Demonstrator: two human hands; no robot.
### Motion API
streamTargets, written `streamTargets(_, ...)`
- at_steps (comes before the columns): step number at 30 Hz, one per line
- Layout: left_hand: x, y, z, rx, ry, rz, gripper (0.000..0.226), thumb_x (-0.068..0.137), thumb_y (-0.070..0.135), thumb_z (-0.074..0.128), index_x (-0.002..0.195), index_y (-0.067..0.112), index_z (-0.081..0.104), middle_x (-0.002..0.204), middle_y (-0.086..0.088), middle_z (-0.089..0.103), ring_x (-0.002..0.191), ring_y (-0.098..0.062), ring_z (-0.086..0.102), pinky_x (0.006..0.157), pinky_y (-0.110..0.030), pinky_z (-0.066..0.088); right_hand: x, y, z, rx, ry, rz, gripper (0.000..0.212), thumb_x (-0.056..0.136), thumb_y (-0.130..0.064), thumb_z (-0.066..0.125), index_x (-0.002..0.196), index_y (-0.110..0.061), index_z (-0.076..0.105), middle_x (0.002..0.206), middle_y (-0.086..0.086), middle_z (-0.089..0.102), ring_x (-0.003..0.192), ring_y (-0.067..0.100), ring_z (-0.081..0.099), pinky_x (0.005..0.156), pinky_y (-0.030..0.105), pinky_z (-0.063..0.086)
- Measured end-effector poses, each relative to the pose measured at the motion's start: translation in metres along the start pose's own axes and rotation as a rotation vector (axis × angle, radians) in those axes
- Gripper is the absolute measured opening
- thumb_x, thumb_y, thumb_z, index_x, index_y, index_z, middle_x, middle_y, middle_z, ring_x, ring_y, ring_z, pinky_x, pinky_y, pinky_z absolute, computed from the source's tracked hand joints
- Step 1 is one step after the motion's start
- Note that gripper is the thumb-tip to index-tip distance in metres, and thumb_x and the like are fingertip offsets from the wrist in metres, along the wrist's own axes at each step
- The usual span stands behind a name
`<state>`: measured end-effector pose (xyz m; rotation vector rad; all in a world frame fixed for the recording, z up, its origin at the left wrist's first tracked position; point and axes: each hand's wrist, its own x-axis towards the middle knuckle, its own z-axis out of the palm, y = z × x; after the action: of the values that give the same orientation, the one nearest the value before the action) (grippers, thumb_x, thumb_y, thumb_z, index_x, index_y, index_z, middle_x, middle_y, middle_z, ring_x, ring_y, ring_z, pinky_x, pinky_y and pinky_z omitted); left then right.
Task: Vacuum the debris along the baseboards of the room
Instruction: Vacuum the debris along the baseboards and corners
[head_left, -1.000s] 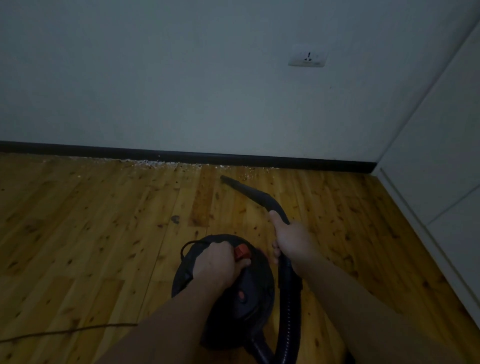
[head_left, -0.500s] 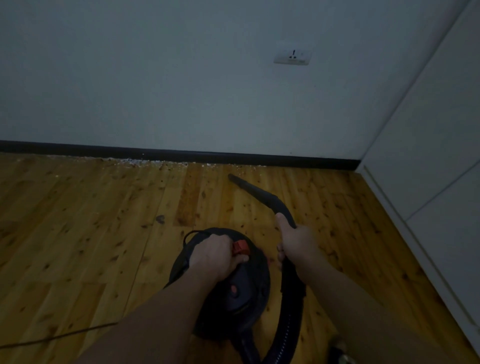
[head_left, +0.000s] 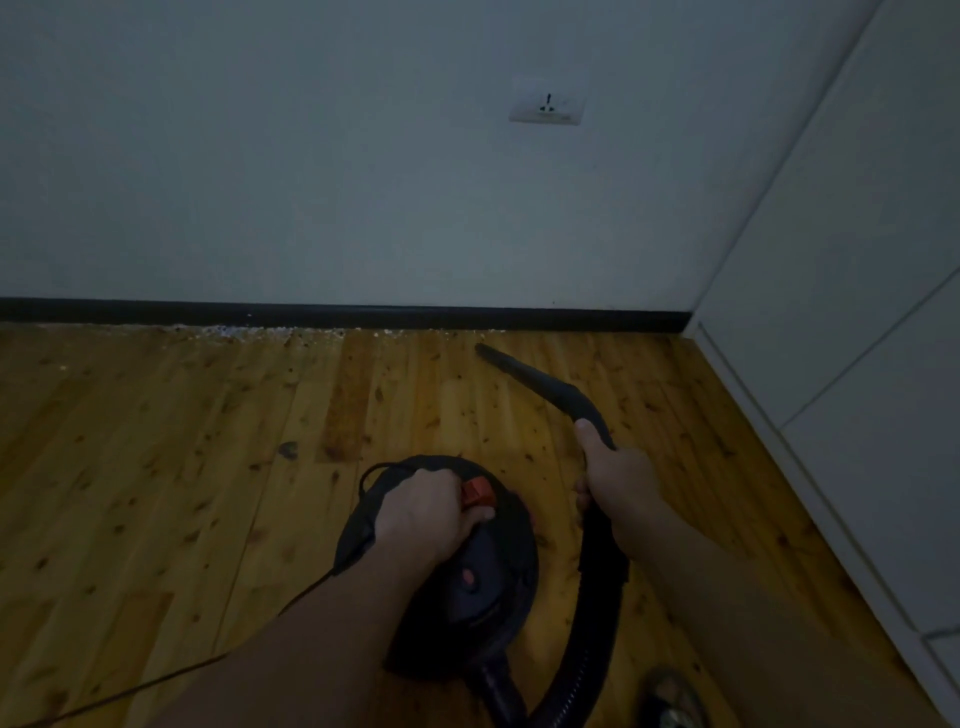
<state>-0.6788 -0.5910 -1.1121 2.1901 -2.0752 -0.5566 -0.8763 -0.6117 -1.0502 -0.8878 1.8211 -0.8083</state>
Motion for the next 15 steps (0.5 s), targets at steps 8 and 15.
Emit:
streamTargets(8, 0.016, 0.017, -0.001, -0.022, 0.012, -0.025, 0.051, 0.089, 0.070, 0.062, 0.102, 0.021, 0.065, 0.098, -0.001, 0.068, 0.090, -0.024, 0.066, 0.068, -0.035, 0.045, 0.037, -0.007, -0.002, 0.010, 0.044, 0.045, 0.058, 0.096, -0.062, 0.056, 0.098, -0.005, 0.065, 0.090, 0.013, 0.067, 0.081, 0.028, 0.064, 0.076, 0.042, 0.053)
streamTargets(15, 0.039, 0.028, -0.004, -0.037, 0.015, -0.040, 0.048, 0.090, 0.068, 0.062, 0.096, 0.020, 0.060, 0.096, -0.002, 0.066, 0.089, -0.026, 0.065, 0.067, -0.035, 0.044, 0.065, -0.018, -0.003, 0.011, 0.069, 0.047, 0.061, 0.095, -0.063, 0.057, 0.083, -0.004, 0.067, 0.072, 0.012, 0.064, 0.070, 0.027, 0.063, 0.078, 0.044, 0.057)
